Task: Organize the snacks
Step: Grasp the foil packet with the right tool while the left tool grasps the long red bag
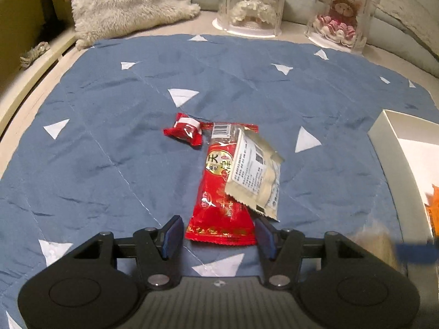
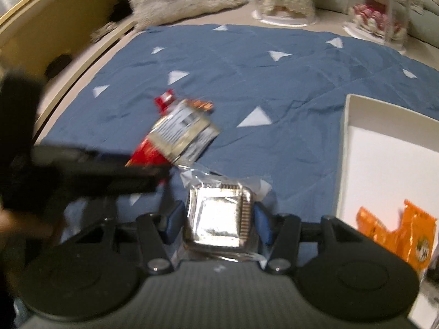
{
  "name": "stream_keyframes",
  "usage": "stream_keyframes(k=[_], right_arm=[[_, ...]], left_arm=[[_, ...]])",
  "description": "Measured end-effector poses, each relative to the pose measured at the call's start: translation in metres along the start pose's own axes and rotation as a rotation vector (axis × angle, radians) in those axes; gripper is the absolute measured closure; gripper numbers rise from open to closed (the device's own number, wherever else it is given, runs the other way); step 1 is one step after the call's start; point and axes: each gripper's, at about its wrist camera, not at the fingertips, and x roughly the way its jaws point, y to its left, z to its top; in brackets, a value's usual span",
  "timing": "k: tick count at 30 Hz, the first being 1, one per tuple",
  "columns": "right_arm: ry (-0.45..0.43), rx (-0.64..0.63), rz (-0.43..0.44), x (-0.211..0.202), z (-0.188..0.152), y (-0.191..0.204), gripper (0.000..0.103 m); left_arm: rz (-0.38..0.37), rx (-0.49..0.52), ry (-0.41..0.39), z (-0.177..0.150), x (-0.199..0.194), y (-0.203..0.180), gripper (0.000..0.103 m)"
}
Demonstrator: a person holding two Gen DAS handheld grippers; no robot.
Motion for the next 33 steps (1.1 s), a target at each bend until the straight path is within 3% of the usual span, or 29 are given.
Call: stream_keyframes(k=[9, 22, 24, 25, 26, 33], right_arm=[[0.107, -0.152, 0.038, 0.000, -0.041, 0.041, 0.043], [0.101, -0.171, 0.038, -0.014, -0.057, 0.046, 0.043], [0.100, -0.175, 0.048, -0.016, -0.062, 0.047, 0.043], [0.099, -0.175, 0.053, -0.017, -0.064, 0.047, 0.043], [0.096, -0.174, 0.058, -0.017, -0.066, 0.047, 0.042], [0.078, -0.069, 0.039, -0.018, -0.073, 0.048, 0.036]], left_arm=[[-0.046, -0.034, 0.030, -0.013, -0.008, 0.020, 0.049], [-0.124, -0.089, 0.108, -0.076, -0.060, 0.053, 0.048], [-0.127, -0.087, 0.117, -0.082, -0.065, 0.054, 0.039], [-0.122, -0.096, 0.122, -0.084, -0.066, 0.054, 0.020], [-0.115, -0.105, 0.115, -0.085, -0.069, 0.056, 0.011], [-0.064, -0.108, 0.035, -0.068, -0.073, 0.055, 0.011]])
